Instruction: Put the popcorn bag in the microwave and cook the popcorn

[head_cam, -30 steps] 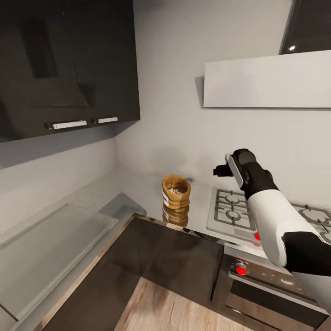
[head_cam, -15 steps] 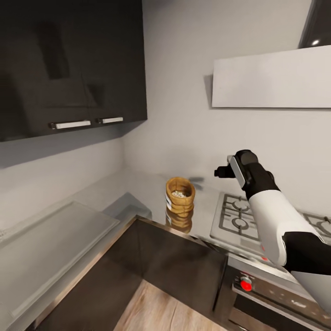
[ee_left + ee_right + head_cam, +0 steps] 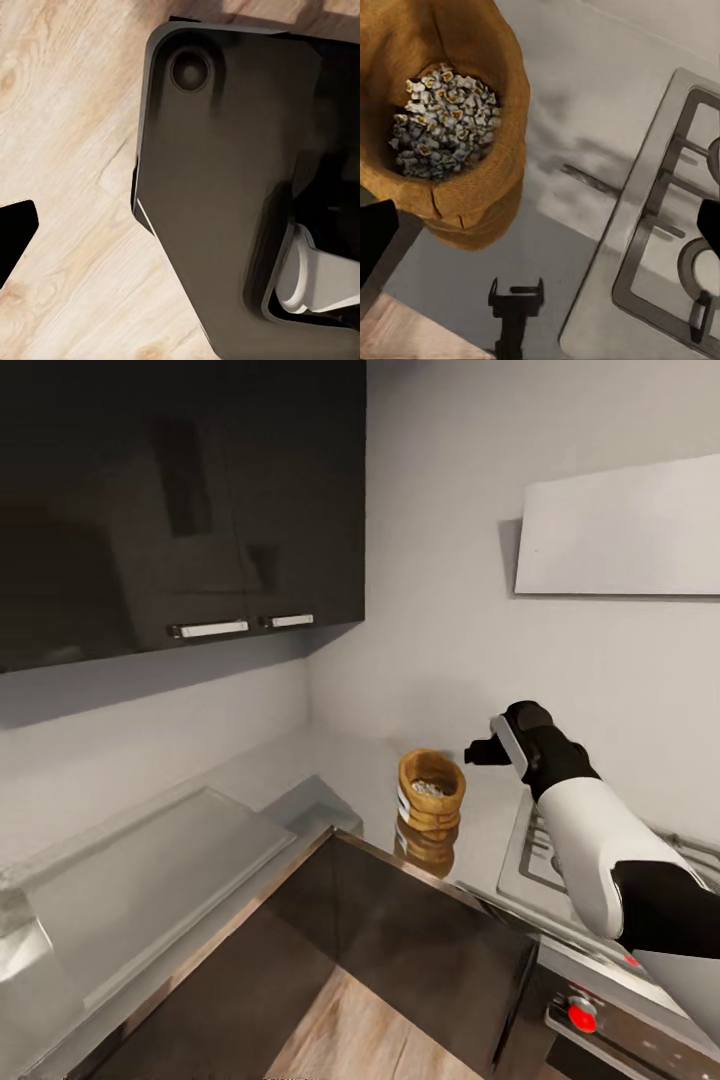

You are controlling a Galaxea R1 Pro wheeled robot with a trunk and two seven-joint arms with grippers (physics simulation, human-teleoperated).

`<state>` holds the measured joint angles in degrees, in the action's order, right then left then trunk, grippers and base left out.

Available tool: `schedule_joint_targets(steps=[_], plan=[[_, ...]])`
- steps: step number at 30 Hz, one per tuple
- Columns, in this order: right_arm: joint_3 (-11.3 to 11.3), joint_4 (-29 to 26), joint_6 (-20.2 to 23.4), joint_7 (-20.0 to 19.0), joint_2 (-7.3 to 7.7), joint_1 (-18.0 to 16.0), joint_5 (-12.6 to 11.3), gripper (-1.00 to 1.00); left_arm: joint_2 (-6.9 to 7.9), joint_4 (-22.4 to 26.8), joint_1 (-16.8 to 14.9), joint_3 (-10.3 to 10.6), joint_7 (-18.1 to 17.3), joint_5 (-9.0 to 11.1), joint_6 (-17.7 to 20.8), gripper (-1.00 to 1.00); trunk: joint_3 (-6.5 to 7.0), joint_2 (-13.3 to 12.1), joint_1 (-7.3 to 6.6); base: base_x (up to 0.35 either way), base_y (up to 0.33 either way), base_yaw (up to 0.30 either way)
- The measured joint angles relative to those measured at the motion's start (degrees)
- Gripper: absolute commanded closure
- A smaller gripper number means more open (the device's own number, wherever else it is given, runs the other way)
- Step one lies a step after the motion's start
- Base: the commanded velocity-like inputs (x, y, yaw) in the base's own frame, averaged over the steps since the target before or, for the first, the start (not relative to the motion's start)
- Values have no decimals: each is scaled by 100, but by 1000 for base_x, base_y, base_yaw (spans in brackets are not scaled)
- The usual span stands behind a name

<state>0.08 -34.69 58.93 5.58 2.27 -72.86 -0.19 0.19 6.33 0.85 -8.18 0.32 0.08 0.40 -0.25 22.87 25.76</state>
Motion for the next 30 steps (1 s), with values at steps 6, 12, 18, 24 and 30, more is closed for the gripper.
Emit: schedule_joint_targets(steps=[6, 12, 18, 24, 30], plan=[[-4, 180, 6, 6, 0, 0, 1, -100, 0, 0, 0, 0, 0, 0, 0, -100, 0, 0, 0, 0, 0, 278], [-473, 213, 10, 12, 3, 0, 5, -100, -2, 0, 0, 0, 0, 0, -8, -100, 0, 0, 0, 0, 0, 262], [-863, 212, 12, 11, 4, 1, 6, -100, -5, -2, -1, 0, 0, 0, -2, -100, 0, 0, 0, 18, -13, 43], [-1373, 212, 12, 663, 12, 1, 30, -100, -4, -2, -1, 0, 0, 0, -2, -100, 0, 0, -1, 132, -135, 2], [-2427, 211, -24, 1958, 10, 2, 12, -100, -2, -2, -1, 0, 0, 0, -2, -100, 0, 0, 0, 12, -15, 0]])
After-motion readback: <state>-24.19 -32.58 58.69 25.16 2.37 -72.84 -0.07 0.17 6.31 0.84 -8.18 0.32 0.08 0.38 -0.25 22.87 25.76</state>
